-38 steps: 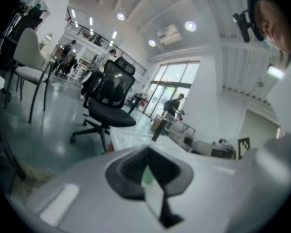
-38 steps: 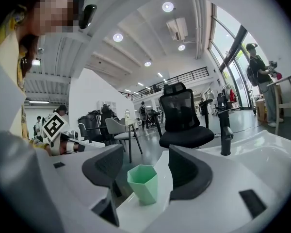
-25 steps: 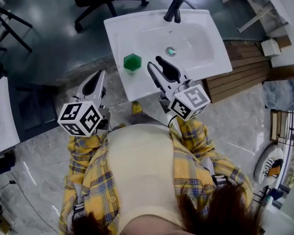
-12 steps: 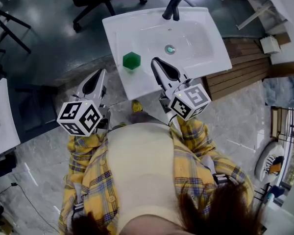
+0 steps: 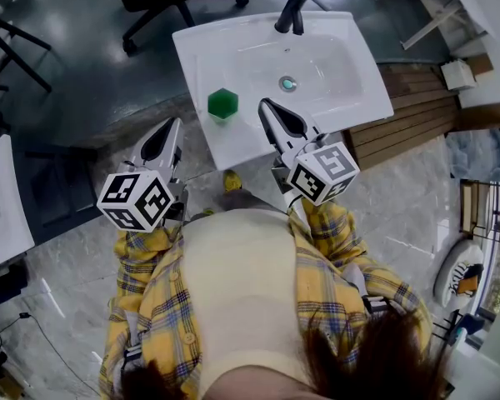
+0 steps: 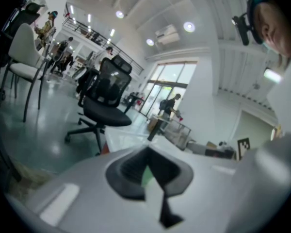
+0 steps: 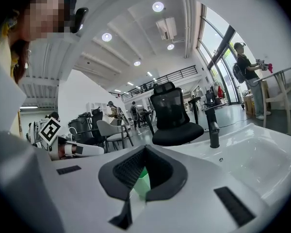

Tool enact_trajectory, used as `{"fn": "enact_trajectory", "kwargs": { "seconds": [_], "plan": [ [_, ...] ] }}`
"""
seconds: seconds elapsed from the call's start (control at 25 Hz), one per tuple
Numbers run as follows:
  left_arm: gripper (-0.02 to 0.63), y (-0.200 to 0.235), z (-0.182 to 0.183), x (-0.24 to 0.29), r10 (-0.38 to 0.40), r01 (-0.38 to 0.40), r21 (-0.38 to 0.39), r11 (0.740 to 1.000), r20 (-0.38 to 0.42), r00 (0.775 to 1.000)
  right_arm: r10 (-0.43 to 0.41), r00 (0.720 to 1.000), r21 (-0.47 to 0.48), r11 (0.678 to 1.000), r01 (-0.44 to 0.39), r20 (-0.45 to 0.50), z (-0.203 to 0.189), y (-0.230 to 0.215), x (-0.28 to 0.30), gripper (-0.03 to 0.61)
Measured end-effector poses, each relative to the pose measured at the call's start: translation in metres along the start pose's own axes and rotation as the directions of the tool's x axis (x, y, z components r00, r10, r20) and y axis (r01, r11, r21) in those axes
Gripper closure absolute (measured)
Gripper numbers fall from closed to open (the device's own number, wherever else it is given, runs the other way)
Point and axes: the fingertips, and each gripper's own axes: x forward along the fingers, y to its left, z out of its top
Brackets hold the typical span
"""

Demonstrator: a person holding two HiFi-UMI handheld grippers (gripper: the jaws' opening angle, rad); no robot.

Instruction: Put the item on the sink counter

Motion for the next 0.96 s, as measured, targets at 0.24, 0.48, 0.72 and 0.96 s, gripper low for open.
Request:
{"fn": "enact_trajectory", "kwargs": {
  "seconds": [0.24,0.48,0.72,0.96],
  "plan": [
    [0.604,-0.001,0.0003,0.0004,0.0,0.0,0.005,1.0,0.001,1.0,-0.006,1.0,-0.006,1.0,0.006,-0.001,0.0013,0.0003,-0.0003,0.565],
    [0.605,-0.001,0.0011,0.0,0.003,-0.003,0.002,1.0,0.001,1.0,-0.015,1.0,-0.011,1.0,0.015,-0.008,0.0034,-0.002,-0.0006,0.565],
    [0.606,0.0008,0.0021,-0.0012,0.011,-0.011,-0.002,1.0,0.007,1.0,-0.014,1.0,-0.022,1.0,0.014,-0.015,0.0043,-0.0031,0.0002,0.565],
    [0.606,0.0007,0.0019,-0.0029,0.015,-0.015,-0.001,1.0,0.01,1.0,-0.013,1.0,-0.027,1.0,0.013,-0.024,0.0024,-0.0025,-0.0002,0.565]
  ]
}}
